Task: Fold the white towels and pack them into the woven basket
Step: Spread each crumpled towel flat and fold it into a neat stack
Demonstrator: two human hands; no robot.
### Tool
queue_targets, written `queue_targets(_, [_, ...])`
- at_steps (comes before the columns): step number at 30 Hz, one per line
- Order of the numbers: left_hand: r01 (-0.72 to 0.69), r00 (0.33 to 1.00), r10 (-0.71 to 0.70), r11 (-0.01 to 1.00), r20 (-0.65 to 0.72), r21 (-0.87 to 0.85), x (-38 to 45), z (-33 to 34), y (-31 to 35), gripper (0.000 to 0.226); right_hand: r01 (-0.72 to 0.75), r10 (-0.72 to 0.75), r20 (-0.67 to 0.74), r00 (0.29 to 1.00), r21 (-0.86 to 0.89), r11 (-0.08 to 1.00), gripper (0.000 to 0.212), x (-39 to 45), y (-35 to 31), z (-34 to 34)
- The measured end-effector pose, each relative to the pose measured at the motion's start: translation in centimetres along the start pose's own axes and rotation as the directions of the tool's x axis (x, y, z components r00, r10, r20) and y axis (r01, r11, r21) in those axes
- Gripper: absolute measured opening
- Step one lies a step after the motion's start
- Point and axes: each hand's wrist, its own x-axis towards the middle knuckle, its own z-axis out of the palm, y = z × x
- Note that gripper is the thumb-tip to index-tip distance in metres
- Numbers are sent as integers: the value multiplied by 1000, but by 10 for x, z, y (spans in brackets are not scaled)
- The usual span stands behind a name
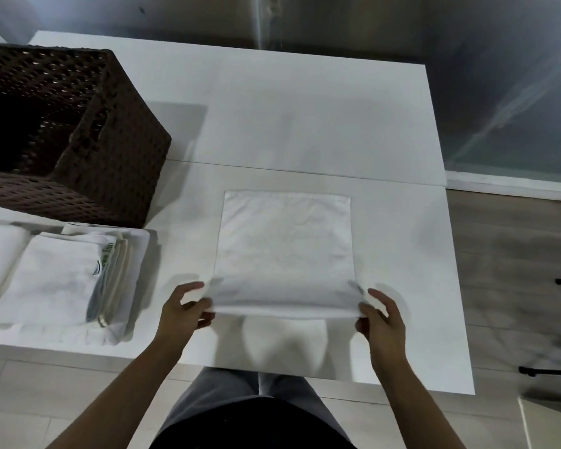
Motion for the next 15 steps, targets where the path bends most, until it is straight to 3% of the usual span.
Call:
queue_targets(6, [-75,997,75,993,-5,-92,19,17,70,7,8,-19,59,998,185,983,2,29,-74,25])
queue_targets(15, [-93,993,85,990,-81,-103,93,62,156,17,-54,21,130,991,257,965,11,103,-155,86])
